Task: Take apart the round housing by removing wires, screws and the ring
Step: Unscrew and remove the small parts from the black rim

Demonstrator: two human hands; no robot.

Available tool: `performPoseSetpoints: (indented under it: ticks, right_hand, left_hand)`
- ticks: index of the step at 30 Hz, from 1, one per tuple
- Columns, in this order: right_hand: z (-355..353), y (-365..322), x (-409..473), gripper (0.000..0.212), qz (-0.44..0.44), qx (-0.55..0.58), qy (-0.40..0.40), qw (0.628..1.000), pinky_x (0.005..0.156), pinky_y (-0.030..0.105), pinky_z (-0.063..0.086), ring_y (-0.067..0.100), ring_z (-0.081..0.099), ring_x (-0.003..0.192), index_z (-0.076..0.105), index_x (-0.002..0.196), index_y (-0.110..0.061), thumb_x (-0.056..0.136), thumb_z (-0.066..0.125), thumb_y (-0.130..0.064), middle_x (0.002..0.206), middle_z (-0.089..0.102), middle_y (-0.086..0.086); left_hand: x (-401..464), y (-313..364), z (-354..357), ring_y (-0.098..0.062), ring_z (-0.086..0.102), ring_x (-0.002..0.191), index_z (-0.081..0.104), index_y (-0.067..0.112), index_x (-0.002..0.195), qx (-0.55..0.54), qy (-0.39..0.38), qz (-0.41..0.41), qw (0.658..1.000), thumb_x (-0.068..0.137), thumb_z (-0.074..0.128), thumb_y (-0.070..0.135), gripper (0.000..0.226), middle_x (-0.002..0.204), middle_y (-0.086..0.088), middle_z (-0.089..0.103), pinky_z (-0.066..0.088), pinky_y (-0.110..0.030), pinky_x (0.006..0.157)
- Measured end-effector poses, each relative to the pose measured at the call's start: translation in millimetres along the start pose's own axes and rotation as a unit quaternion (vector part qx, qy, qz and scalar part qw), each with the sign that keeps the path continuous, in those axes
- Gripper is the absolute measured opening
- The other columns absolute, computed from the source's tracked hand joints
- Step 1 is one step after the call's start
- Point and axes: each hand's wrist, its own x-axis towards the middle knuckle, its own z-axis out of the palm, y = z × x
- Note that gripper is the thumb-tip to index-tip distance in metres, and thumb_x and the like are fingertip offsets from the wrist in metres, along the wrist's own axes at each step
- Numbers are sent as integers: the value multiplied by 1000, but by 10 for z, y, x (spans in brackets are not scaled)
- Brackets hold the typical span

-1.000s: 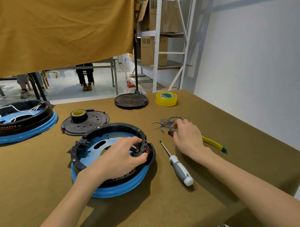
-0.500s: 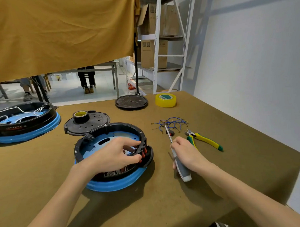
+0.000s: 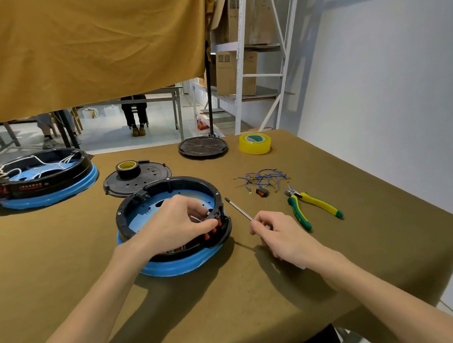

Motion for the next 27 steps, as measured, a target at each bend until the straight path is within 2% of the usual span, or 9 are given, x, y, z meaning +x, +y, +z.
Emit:
performPoseSetpoints:
  ticks: [3, 6, 8, 10, 14, 19, 22, 25, 27]
  right_hand:
    - [-24, -1, -16, 27, -26, -38, 3, 999, 60, 34, 41, 7, 46, 58, 66, 90, -30, 106, 47, -40, 70, 59, -4]
    - [-3, -17, -34, 26, -44, -67, 5, 997, 57, 28, 37, 5, 46, 58, 65, 88, -32, 105, 47, -42, 69, 58, -8]
    - [11, -39, -41, 25, -57, -98, 8, 994, 54, 22, 35, 3, 49, 59, 63, 89, -34, 105, 46, -44, 69, 58, -9]
    - [17, -80, -46, 25, -75, -139, 11, 987, 52, 20, 33, 3, 52, 61, 63, 93, -35, 105, 45, -47, 71, 60, -9]
    - [24, -134, -18, 33, -136, -232, 40, 962, 58, 29, 46, 9, 55, 69, 64, 95, -32, 104, 40, -52, 77, 59, -10]
    - [41, -136, 26, 44, -190, -288, 75, 936, 56, 27, 47, 9, 54, 65, 67, 96, -35, 100, 30, -59, 74, 54, -11]
    - [19, -166, 29, 41, -194, -320, 84, 923, 54, 23, 42, 9, 53, 64, 67, 96, -35, 102, 32, -56, 75, 53, -11]
    - [27, -227, 7, 34, -181, -361, 62, 913, 53, 20, 32, 11, 51, 64, 60, 95, -33, 106, 32, -50, 74, 49, -10]
    - [55, -289, -2, 32, -157, -347, 20, 924, 51, 20, 27, 9, 48, 59, 50, 85, -32, 108, 33, -46, 69, 48, -9]
  left_hand:
    - [24, -61, -224, -5, 77, 83, 81, 25, 98, -15, -90, 16, 996, 89, 79, 30, 11, 86, 13, 80, 63, -27, 83]
    - [30, -140, -383, -11, 77, 87, 80, 32, 100, -28, -119, 8, 993, 92, 76, 19, 15, 90, 11, 81, 61, -21, 81]
    - [19, -188, -366, -6, 76, 87, 79, 33, 102, -3, -94, 2, 996, 94, 73, 21, 16, 90, 15, 80, 62, -24, 83]
    - [-19, -231, -268, 4, 72, 87, 79, 34, 101, 31, -33, 4, 999, 90, 76, 34, 12, 89, 21, 78, 62, -27, 86]
    - [-83, -309, -123, 7, 68, 87, 79, 36, 102, 68, 76, 15, 995, 82, 78, 52, 26, 88, 24, 74, 61, -34, 84]
    - [-128, -353, -136, 11, 65, 91, 79, 39, 106, 79, 86, 33, 993, 81, 78, 54, 29, 88, 28, 73, 61, -31, 80]
    - [-150, -339, -131, 8, 66, 92, 79, 38, 109, 77, 88, 34, 993, 82, 79, 52, 30, 91, 27, 74, 61, -30, 81]
    - [-148, -335, -119, 7, 67, 92, 78, 37, 112, 79, 95, 32, 992, 82, 79, 52, 34, 94, 24, 76, 60, -24, 82]
    - [-148, -341, -101, 8, 67, 92, 78, 35, 114, 85, 100, 33, 991, 82, 78, 53, 37, 96, 24, 76, 57, -17, 80]
